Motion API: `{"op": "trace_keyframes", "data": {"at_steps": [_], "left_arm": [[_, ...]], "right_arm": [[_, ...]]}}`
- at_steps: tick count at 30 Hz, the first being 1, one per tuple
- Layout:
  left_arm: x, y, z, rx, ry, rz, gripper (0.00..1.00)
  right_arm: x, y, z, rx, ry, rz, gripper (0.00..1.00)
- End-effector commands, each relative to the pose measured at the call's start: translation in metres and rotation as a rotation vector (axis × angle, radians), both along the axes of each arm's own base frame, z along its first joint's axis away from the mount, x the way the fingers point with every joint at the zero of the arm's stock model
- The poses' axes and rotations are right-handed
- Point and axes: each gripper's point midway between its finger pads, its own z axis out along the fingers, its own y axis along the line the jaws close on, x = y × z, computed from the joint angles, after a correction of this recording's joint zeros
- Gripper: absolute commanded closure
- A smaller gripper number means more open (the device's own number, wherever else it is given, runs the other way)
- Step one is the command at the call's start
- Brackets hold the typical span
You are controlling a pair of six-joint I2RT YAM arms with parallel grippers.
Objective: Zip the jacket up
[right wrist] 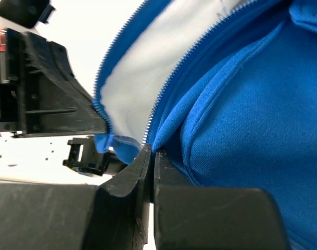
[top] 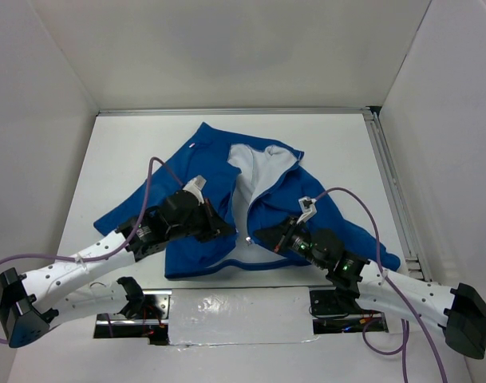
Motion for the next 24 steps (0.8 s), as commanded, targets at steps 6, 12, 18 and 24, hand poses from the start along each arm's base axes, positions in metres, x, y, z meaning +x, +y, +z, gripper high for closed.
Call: {"op": "trace_keyframes", "data": {"at_steps": [6, 12, 18, 24], "left_arm": [[0.013, -0.007, 0.017, -0.036, 0.004, 0.098, 1.0], [0.013, -0.016, 0.022, -0.043, -0.009, 0.073, 1.0], [0.011, -0.015, 0.025, -0.061, -0.012, 0.072, 1.0], [0.008, -0.013, 0.024, -0.076, -0.018, 0.067, 1.0]], "right_arm": [[0.0, 0.002, 0.053, 0.174, -0.124, 0.004, 1.0], [0.001, 0.008, 0.053, 0.137, -0.131, 0.014, 1.0], [0.003, 0.01, 0.048, 0.145, -0.121, 0.01, 1.0], [0.0, 0.012, 0.055, 0.173, -0.132, 0.019, 1.0]]}}
